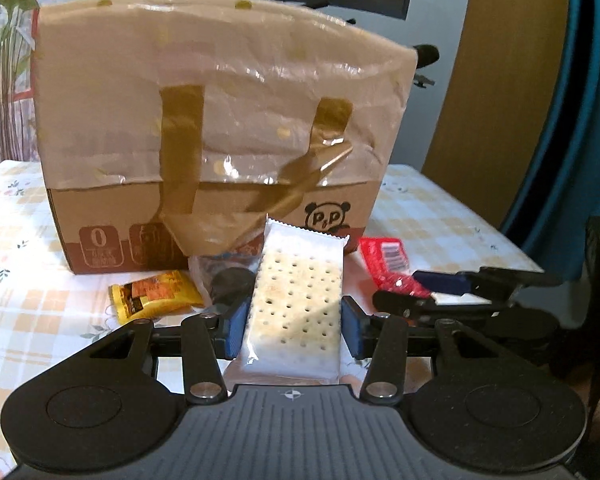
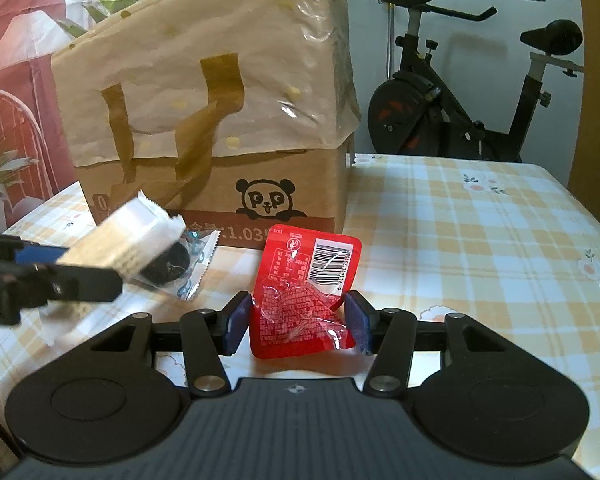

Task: Organize snacks
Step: 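Carry the white cracker packet and red packet over the box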

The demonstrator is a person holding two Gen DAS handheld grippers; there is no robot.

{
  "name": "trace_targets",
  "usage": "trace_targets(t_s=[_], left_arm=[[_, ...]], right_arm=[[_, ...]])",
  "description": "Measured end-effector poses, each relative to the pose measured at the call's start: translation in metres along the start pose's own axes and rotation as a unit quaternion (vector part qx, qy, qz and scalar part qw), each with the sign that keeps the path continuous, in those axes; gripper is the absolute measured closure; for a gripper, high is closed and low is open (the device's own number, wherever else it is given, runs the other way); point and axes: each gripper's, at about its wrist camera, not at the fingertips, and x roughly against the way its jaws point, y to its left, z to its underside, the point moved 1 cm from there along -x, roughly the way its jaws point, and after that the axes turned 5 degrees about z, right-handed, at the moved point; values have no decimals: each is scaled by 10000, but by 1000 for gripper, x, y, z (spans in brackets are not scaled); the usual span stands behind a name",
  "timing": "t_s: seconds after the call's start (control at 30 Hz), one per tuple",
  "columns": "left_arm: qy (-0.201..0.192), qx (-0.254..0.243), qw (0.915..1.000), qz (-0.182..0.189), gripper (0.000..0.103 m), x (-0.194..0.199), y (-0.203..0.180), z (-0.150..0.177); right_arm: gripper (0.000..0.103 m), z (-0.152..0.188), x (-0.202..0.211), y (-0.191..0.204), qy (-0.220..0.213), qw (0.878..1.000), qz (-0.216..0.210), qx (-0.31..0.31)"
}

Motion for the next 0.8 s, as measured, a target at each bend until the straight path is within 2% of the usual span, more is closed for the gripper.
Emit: trace_targets(t_s=[0.2,0.4,0.6,0.8], left_arm=[[-373,-47,9992,115,53,28,-4,-9],[-913,-123,9954,257,53,58,-7,-35],[-1482,-286,9882,275,53,77,-4,-99],[-1713,-44,9850,198,53,70,15,-169]], right_arm=[[49,0,8,9,-136,9996,46,261],[49,-15,35,-3,-457,9989,12,-105],[49,-72,69,-3,-1186,9928,-137,-42],[49,-144,79,8,-1796,9824,-450,247]])
